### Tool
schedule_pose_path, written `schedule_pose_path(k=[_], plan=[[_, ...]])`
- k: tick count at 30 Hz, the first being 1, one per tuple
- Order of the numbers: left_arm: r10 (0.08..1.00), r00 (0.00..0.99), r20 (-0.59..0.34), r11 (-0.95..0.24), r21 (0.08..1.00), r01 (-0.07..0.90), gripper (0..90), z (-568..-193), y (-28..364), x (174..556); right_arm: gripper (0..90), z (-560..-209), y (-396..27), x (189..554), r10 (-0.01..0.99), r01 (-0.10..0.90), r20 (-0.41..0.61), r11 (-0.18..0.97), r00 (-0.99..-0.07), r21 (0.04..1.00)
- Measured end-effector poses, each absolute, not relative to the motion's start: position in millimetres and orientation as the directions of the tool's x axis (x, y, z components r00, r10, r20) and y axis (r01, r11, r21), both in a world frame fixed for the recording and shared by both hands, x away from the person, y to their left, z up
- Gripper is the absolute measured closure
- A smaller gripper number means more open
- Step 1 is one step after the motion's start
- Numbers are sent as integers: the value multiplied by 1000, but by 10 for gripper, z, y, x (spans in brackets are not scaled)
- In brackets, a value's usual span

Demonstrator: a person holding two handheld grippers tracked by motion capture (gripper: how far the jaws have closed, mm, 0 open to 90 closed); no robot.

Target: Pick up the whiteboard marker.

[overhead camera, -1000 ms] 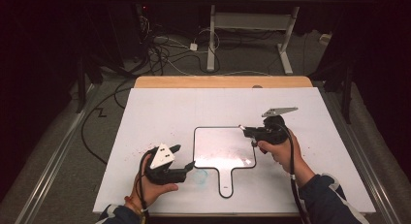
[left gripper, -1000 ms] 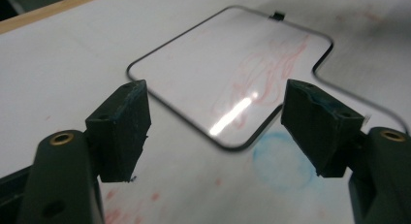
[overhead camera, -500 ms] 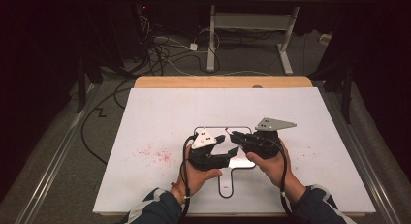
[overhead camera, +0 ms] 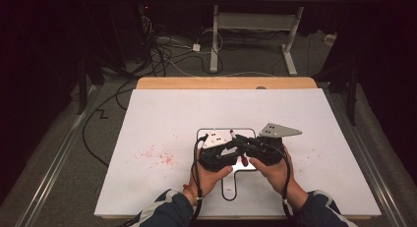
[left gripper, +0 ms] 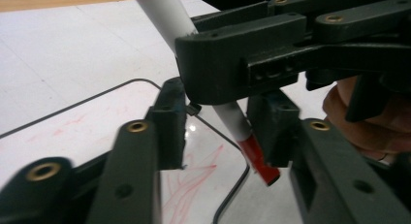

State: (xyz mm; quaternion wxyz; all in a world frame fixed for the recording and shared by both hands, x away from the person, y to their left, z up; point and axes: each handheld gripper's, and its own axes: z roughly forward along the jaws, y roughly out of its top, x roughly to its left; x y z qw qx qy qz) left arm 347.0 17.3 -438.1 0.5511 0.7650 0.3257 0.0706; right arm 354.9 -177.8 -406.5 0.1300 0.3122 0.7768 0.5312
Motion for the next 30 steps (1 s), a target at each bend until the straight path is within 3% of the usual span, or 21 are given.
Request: schedule_pose_path(k=[7,17,23,26,30], plan=[[580,790,-198,-236,888,395,734,-4380,194,3479,810,-4077,-1760,3518,623,329,108,252,-774,910],[578,809,-105,-302,894,332,784,-4402,233,3496,792,-4073,-1734,3459,632,297,61,274,-772,915],[581,814,-19,-370,884,285,785,-4523,352,3532,522,-4055,-1814,3436,625,288,65,263,-778,921],[578,816,-13,-377,883,281,785,-4559,433,3545,484,-4035,-1893,3404,611,273,55,269,-789,923],[574,819,3,-383,885,265,785,-4611,591,3546,450,-4030,-2085,3290,606,208,-36,329,-795,921]])
